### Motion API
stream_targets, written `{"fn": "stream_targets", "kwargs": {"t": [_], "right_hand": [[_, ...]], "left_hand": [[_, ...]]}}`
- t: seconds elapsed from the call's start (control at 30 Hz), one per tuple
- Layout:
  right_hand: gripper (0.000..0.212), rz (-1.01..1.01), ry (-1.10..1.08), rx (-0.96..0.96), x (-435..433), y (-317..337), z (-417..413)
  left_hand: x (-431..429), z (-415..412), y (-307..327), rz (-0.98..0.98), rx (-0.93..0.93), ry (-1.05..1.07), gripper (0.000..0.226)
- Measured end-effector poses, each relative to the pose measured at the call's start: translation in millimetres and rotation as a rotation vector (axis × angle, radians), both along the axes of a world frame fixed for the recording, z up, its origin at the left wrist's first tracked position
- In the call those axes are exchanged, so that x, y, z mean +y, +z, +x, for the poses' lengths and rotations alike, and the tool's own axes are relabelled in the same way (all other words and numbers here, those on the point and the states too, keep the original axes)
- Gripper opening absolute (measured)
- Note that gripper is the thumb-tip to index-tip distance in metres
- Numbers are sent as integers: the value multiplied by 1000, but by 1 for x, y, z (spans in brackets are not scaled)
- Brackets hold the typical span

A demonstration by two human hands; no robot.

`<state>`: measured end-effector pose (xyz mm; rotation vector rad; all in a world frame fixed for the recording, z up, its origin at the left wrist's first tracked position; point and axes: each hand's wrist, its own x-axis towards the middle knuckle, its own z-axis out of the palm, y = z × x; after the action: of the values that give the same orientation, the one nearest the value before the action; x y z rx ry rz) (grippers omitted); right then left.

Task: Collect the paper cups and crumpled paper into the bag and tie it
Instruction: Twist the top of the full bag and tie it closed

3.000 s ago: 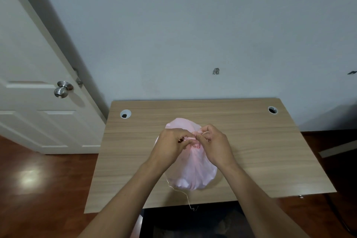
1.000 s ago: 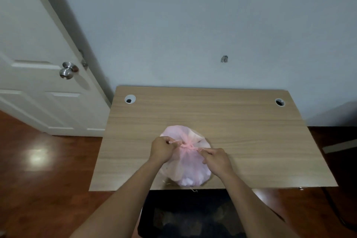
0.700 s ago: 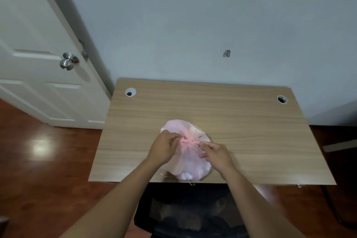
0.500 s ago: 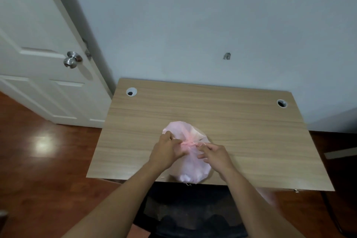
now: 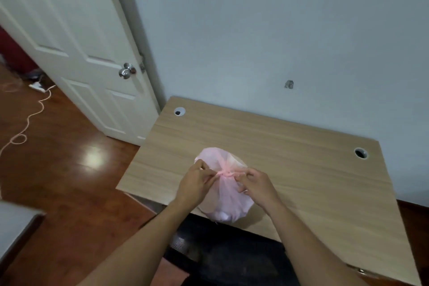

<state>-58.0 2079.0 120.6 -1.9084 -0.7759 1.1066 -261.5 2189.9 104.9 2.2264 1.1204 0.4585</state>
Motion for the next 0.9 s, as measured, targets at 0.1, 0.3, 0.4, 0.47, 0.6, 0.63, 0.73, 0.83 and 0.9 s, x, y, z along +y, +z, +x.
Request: {"fn": "stream_targets", "kwargs": {"t": [0.1, 0.3, 0.4, 0.47, 0.6, 0.63, 0.73, 0.83, 0.9], "right_hand": [[21, 127, 74, -38, 4, 2, -3], [26, 365, 342, -174, 18, 32, -33], [30, 427, 451, -117, 27, 51, -58], [29, 471, 514, -86, 35, 64, -77], [36, 567, 615, -84, 53, 87, -122], [35, 585, 636, -86, 58, 92, -135], [32, 634, 692, -76, 73, 102, -178], [30, 666, 744, -58, 85, 108, -225], [28, 664, 785, -35, 90, 112, -259]], "left_hand": [[-17, -9, 14, 30, -22, 101, 18], [-48, -37, 50, -4, -177, 361, 17], [-55, -59, 73, 5, -219, 498, 21], [-58, -78, 89, 53, -246, 550, 17], [-63, -124, 113, 138, -269, 697, 18], [-65, -136, 118, 151, -275, 730, 17], [-68, -176, 131, 181, -300, 804, 17], [-73, -223, 139, 215, -287, 856, 18], [-77, -257, 142, 231, -273, 882, 18]]}}
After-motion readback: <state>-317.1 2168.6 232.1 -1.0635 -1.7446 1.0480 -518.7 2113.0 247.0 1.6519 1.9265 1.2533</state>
